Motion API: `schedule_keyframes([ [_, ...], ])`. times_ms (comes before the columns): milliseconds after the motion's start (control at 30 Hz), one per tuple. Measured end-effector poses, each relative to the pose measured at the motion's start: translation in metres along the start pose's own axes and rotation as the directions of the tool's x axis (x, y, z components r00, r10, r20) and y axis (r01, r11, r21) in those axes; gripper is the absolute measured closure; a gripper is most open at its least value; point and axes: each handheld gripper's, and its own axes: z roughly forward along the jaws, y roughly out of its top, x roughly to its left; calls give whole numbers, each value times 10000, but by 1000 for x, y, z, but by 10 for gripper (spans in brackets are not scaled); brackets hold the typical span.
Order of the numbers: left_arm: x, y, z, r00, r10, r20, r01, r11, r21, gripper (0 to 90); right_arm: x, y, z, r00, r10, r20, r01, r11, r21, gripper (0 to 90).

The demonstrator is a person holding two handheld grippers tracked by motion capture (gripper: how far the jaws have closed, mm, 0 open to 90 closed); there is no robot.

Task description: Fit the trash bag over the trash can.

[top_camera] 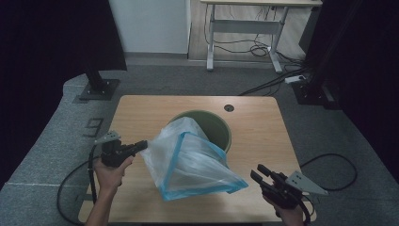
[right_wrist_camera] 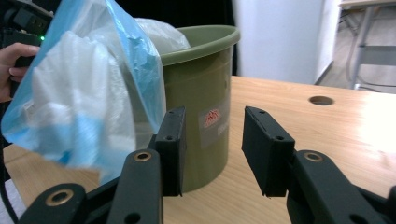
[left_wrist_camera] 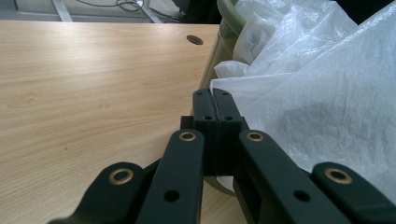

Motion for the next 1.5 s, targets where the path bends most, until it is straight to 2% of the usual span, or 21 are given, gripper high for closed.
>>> schedule_keyframes([
  [33,0,0,1,10000,7,6,-7,10000,22,898,-2,1,13,9997,-85,-216,88,9999,131,584],
  [167,-1,0,3,10000,25,40,-25,10000,75,899,1,3,37,9982,-387,-465,402,9986,332,586],
  [267,-2,0,2,10000,61,63,-62,10000,70,899,6,3,53,9955,-306,-896,340,9987,372,582],
  [300,-2,0,2,10000,61,63,-62,10000,70,899,6,3,53,9955,-306,-896,340,9987,372,582],
  [333,-2,-1,1,9999,86,56,-86,10000,48,899,14,3,56,9915,-374,-1246,415,9987,309,559],
  [367,-2,-1,0,9999,92,62,-92,9999,53,899,19,3,56,9903,-420,-1324,458,9986,260,548],
  [533,-1,-1,-2,9999,47,95,-47,10000,9,899,34,-1,51,9892,-392,-1410,423,9989,190,482],
  [667,-2,-1,-2,9999,34,106,-34,10000,-14,899,37,-4,55,9920,-332,-1216,389,9982,449,458],
  [767,-1,-2,-2,9999,-5,126,5,10000,-21,899,36,-7,65,9942,-330,-1023,407,9964,749,494],
  [867,0,-2,-1,9999,-46,148,46,10000,-11,898,32,-13,76,9968,-419,-688,491,9931,1065,626],
  [1000,-2,-1,0,9999,29,169,-31,10000,83,899,26,-16,84,9945,-481,-932,585,9920,1120,850],
  [1033,-3,-1,-1,9998,55,173,-56,10000,70,898,26,-14,84,9936,-564,-976,671,9917,1095,879],
  [1133,-3,0,-2,9998,46,190,-45,10000,-5,899,25,-9,82,9929,-693,-966,793,9915,1032,886],
  [1267,-2,1,-4,9998,16,185,-14,9999,-106,899,17,12,70,9932,-1146,-224,1158,9913,632,887],
  [1433,-3,3,-6,9998,76,182,-72,9997,-214,899,9,43,63,9819,-1844,429,1826,9822,435,887],
  [1500,-3,5,-7,9998,76,173,-71,9996,-264,899,5,54,62,9785,-1969,608,1949,9801,375,887],
])
